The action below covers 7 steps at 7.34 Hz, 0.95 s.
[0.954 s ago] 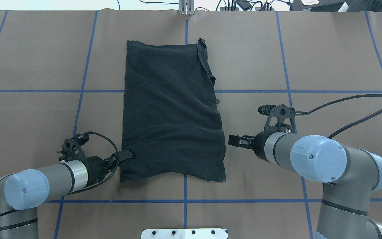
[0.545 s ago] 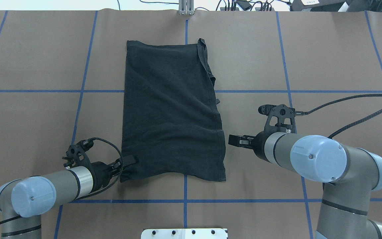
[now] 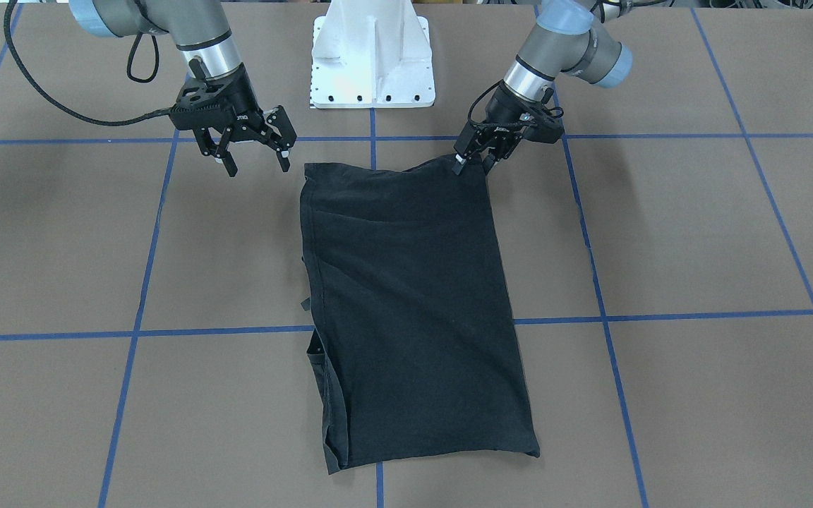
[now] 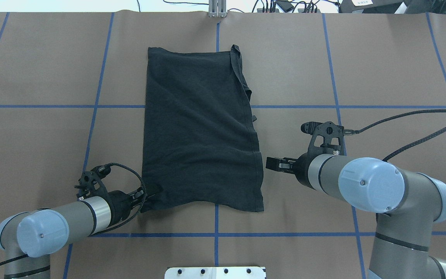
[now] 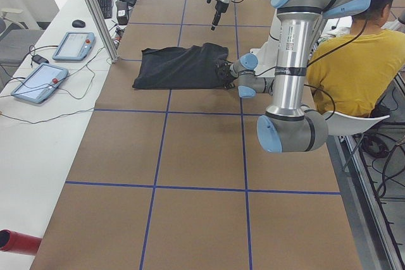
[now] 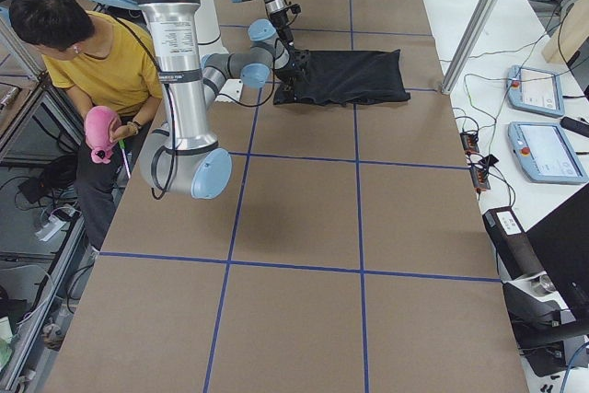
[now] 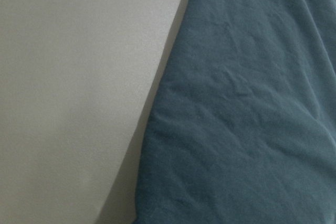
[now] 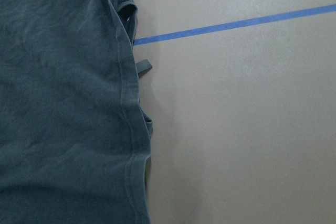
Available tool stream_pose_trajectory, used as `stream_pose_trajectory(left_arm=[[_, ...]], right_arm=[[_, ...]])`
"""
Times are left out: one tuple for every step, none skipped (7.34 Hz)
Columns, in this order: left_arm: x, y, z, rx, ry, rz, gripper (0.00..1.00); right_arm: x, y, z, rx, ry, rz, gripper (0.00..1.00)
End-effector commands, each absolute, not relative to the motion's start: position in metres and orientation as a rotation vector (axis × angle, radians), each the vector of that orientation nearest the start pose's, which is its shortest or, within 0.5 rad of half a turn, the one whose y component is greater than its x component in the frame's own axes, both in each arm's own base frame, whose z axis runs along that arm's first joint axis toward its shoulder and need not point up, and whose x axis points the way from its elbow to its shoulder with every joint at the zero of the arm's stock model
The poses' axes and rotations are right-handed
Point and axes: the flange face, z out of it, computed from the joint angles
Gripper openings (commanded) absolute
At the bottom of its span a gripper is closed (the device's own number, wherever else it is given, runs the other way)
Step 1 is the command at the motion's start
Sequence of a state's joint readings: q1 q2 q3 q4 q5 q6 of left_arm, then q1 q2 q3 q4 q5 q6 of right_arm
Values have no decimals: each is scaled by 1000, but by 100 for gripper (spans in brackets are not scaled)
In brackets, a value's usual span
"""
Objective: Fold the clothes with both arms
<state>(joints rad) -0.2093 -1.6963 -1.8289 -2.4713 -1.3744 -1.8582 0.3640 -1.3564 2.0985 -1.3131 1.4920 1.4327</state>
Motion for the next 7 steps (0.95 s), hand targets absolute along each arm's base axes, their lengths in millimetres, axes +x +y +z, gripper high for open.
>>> stream_pose_trajectory(left_arm=[[498,-257,369,116,1304,-544,70],[497,-257,370,118,1302,-545,63],[500,-252,370,111,1302,-536,51],[501,-249,369,107,1304,-531,36],[503,-245,369,103,1305,-525,14],[503,-244,367,101,1308,-523,0],[503,-244,367,101,1308,-521,0]], right_arm=[[-432,-317,280,321,-957,248,100],[-431,-318,280,322,-957,250,100],[-433,-317,279,320,-957,250,100],[-433,-318,279,322,-959,250,100],[-432,-318,279,323,-958,252,100],[-432,-319,278,322,-961,257,100],[-434,-320,268,323,-980,269,100]])
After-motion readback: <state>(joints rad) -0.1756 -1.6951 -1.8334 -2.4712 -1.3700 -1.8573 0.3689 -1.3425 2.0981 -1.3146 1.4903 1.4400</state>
